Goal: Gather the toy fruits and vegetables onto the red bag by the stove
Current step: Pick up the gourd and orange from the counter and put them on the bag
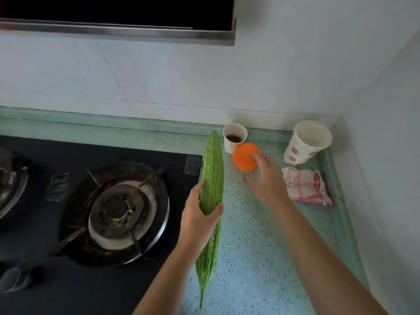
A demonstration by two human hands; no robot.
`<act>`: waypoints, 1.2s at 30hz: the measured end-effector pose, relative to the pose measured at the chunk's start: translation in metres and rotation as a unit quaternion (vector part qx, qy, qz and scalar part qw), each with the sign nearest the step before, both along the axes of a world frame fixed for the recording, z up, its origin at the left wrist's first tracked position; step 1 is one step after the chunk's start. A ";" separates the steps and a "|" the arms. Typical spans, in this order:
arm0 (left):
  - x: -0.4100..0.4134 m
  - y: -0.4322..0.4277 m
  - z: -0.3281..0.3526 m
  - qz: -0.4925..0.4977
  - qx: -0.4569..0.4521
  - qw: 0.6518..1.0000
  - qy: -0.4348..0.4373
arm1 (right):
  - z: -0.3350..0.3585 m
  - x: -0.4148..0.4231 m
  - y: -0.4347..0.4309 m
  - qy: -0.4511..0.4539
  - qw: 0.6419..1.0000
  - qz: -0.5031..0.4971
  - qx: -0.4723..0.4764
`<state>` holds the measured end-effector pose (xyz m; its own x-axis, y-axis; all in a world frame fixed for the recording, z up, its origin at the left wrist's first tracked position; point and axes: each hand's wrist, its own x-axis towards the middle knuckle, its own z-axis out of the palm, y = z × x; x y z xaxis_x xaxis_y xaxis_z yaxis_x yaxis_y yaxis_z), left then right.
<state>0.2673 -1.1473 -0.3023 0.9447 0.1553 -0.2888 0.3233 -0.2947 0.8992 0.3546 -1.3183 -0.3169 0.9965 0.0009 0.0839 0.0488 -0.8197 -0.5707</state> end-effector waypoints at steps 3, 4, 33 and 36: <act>0.010 -0.001 -0.003 0.009 -0.004 1.000 -0.003 | -0.010 0.016 0.004 0.006 1.000 -0.018 -0.002; 0.012 -0.001 -0.004 0.011 -0.006 1.000 -0.004 | -0.013 0.021 0.006 0.009 1.000 -0.021 0.000; -0.041 0.020 0.024 0.073 -0.145 0.987 0.003 | 0.030 -0.079 0.029 0.008 0.982 -0.060 0.181; -0.062 0.028 0.030 0.079 -0.188 0.979 0.008 | 0.048 -0.118 0.032 0.003 0.980 -0.046 0.194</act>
<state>0.2049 -1.1191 -0.2726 0.9128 0.1787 -0.3673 0.3521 0.1114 0.9293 0.2364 -1.2862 -0.2689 0.9914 -0.1194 0.0537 -0.0197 -0.5414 -0.8405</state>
